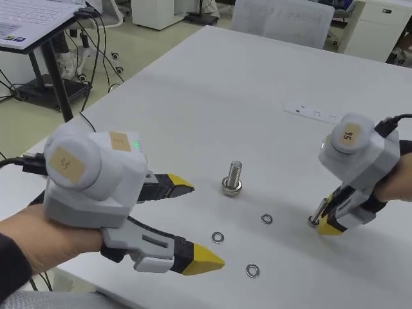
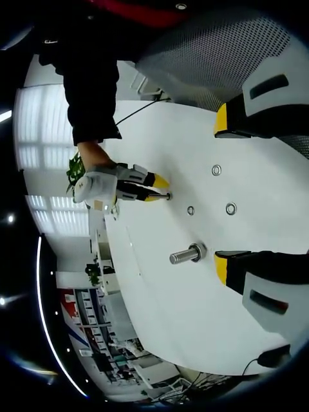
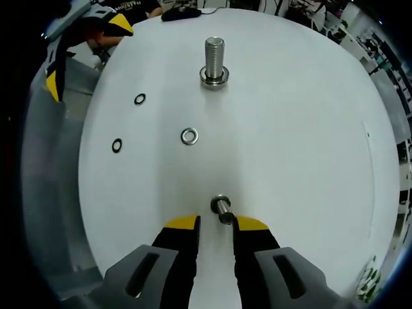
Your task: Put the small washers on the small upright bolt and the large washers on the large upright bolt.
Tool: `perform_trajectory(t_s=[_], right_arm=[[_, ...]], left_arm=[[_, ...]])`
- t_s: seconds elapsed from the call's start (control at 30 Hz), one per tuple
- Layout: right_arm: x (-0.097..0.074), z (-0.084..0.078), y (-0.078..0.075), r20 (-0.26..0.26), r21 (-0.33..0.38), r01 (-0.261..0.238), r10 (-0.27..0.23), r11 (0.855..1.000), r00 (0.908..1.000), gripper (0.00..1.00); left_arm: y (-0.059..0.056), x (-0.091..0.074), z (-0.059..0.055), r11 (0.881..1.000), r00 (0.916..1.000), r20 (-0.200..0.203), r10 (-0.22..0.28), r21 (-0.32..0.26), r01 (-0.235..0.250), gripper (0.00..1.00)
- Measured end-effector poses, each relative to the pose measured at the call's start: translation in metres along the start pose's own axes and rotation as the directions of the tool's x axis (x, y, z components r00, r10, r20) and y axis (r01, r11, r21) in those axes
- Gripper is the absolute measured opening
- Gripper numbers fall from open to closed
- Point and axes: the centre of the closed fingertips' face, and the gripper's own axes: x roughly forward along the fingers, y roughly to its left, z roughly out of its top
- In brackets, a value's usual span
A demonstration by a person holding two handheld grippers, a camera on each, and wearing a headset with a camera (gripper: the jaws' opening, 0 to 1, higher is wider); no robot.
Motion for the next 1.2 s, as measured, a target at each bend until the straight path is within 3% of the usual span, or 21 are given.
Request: perform_trajectory(t_s=[0.27,0.57,0.83,1.2], right_arm=[[-0.008,-0.003,0.013,0.008,0.005,0.000,0.000,1.000,1.0000,0.21],[-0.014,0.003,0.038,0.028,0.002,-0.020,0.020,1.000,0.9994,0.21],[-0.017,0.023,0.059,0.047,-0.053,-0.044,0.046,0.998,0.9978,0.21],[-0.015,0.059,0.056,0.069,-0.128,-0.035,0.044,0.991,0.9966,0.21]], left_arm=[[-0.002,-0.002,0.000,1.000,1.0000,0.000,-0.001,0.002,0.001,0.70],[-0.003,-0.005,0.001,1.000,1.0000,0.005,0.003,0.004,-0.003,0.70],[-0.005,-0.005,0.001,1.000,1.0000,0.001,-0.002,0.016,0.002,0.70],[-0.004,-0.006,0.005,1.000,0.9999,0.011,0.007,0.017,-0.007,0.70]])
